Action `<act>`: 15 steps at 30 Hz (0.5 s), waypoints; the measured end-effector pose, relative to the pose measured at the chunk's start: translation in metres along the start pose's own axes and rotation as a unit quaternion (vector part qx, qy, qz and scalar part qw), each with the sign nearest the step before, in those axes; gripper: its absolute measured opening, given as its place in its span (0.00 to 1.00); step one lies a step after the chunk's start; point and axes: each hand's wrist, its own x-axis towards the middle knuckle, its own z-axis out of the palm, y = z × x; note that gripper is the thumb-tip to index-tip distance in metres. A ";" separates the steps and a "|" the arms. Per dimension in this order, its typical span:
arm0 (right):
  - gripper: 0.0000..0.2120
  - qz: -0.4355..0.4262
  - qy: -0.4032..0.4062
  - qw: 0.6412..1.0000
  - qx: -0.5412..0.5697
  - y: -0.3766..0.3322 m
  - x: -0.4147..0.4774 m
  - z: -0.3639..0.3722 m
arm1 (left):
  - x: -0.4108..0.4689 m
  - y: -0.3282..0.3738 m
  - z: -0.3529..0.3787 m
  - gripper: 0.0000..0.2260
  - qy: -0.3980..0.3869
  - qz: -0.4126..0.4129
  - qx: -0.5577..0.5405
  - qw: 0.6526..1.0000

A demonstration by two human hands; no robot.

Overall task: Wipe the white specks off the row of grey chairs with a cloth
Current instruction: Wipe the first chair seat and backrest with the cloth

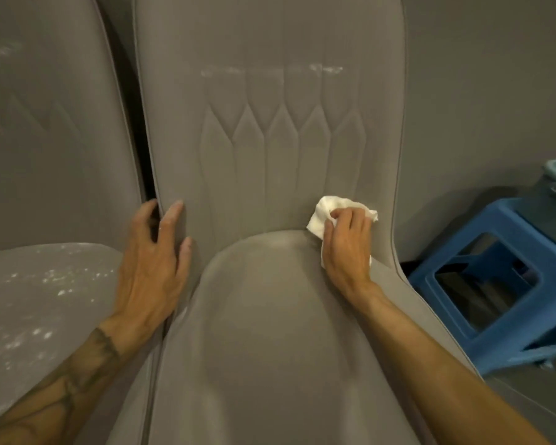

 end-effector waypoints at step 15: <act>0.11 -0.130 0.212 0.967 -0.053 -0.028 0.187 -0.019 | 0.170 0.031 -0.011 0.28 0.228 0.055 -0.028 0.972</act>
